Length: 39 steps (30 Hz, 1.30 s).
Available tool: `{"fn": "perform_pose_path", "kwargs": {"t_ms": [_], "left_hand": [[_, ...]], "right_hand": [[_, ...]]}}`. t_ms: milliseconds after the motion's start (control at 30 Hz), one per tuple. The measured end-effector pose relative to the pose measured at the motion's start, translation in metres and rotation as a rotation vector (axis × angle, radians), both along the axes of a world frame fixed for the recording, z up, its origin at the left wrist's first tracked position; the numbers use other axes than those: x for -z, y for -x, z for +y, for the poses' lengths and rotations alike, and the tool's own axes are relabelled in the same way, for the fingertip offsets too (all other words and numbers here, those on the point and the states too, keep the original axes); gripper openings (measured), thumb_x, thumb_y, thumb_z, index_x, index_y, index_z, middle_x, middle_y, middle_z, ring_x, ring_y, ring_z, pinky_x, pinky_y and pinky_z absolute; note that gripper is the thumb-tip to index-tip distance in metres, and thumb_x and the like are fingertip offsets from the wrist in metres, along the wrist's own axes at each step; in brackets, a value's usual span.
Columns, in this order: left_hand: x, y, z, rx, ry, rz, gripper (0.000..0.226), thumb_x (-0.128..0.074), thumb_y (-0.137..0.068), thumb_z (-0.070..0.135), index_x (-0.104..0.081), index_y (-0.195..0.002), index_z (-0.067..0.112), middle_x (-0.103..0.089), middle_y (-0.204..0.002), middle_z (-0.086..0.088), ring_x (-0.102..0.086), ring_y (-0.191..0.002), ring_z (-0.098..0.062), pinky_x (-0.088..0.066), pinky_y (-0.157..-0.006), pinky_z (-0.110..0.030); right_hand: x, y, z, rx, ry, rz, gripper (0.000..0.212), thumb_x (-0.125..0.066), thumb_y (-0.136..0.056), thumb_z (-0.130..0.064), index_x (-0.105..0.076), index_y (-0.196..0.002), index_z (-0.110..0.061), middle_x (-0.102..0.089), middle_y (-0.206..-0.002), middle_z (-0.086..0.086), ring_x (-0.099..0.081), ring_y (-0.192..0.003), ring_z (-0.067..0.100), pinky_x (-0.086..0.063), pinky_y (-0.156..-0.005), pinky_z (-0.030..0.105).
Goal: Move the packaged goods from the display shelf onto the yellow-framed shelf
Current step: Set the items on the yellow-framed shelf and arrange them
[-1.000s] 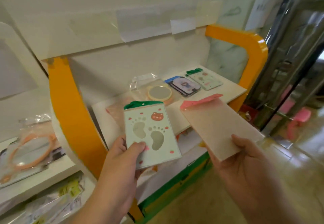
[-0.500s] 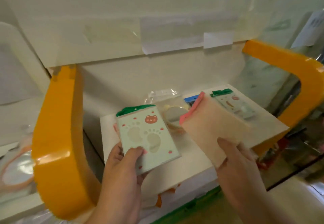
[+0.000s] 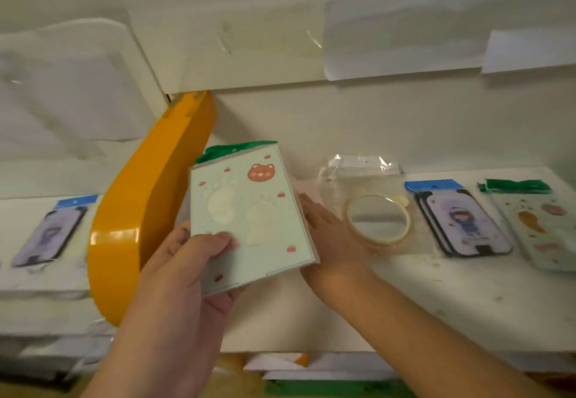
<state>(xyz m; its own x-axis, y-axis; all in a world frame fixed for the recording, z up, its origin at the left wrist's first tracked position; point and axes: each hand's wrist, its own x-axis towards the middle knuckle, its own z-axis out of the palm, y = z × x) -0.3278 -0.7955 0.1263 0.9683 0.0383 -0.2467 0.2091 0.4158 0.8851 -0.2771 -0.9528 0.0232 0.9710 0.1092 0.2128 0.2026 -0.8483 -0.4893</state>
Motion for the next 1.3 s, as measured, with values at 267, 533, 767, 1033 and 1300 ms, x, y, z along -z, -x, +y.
{"fn": "perform_pose_path", "kwargs": {"t_ms": [267, 533, 767, 1033, 1300], "left_hand": [[0.004, 0.008, -0.009, -0.08, -0.049, 0.007, 0.028, -0.057, -0.091, 0.004, -0.065, -0.115, 0.017, -0.079, -0.102, -0.002, -0.077, -0.09, -0.02, -0.06, -0.066, -0.033], [0.013, 0.0, -0.026, -0.084, -0.071, 0.041, 0.028, -0.059, -0.091, 0.006, -0.062, -0.116, 0.017, -0.079, -0.101, -0.001, -0.076, -0.091, -0.018, -0.059, -0.078, -0.04], [0.03, -0.028, -0.078, 0.07, -0.039, 0.021, 0.023, -0.051, -0.09, -0.002, -0.059, -0.11, 0.008, -0.078, -0.103, -0.009, -0.077, -0.083, -0.019, -0.057, -0.053, -0.024], [0.049, -0.035, -0.19, 0.357, -0.092, 0.062, 0.023, -0.054, -0.089, -0.005, -0.06, -0.11, 0.002, -0.079, -0.095, -0.009, -0.076, -0.075, -0.02, -0.056, -0.053, -0.031], [0.08, -0.03, -0.321, 0.69, -0.236, 0.203, 0.027, -0.055, -0.093, -0.002, -0.062, -0.116, 0.009, -0.074, -0.11, -0.012, -0.072, -0.099, -0.03, -0.06, -0.065, -0.034]], "right_hand": [[0.039, -0.026, 0.004, -0.221, 0.3, 0.161, 0.059, -0.037, -0.101, -0.029, -0.021, -0.156, -0.018, -0.013, -0.166, 0.006, -0.008, -0.152, 0.023, -0.013, -0.122, 0.039], [-0.006, -0.009, -0.022, -0.201, -0.076, 0.193, 0.043, -0.051, -0.095, -0.034, -0.048, -0.137, -0.033, -0.05, -0.142, -0.008, -0.052, -0.127, 0.017, -0.047, -0.101, 0.037], [-0.03, 0.029, -0.119, 0.169, -0.129, 0.05, 0.043, -0.062, -0.09, -0.04, -0.053, -0.132, -0.032, -0.057, -0.129, -0.013, -0.056, -0.115, 0.01, -0.05, -0.094, 0.033], [-0.041, 0.114, -0.249, 0.571, -0.091, 0.053, 0.048, -0.07, -0.086, -0.035, -0.056, -0.131, -0.025, -0.058, -0.124, -0.008, -0.055, -0.114, 0.01, -0.036, -0.086, 0.014], [-0.041, 0.202, -0.312, 0.774, -0.081, 0.112, 0.054, -0.071, -0.085, -0.043, -0.049, -0.133, -0.036, -0.046, -0.114, -0.022, -0.046, -0.104, 0.001, -0.038, -0.07, 0.011]]}}
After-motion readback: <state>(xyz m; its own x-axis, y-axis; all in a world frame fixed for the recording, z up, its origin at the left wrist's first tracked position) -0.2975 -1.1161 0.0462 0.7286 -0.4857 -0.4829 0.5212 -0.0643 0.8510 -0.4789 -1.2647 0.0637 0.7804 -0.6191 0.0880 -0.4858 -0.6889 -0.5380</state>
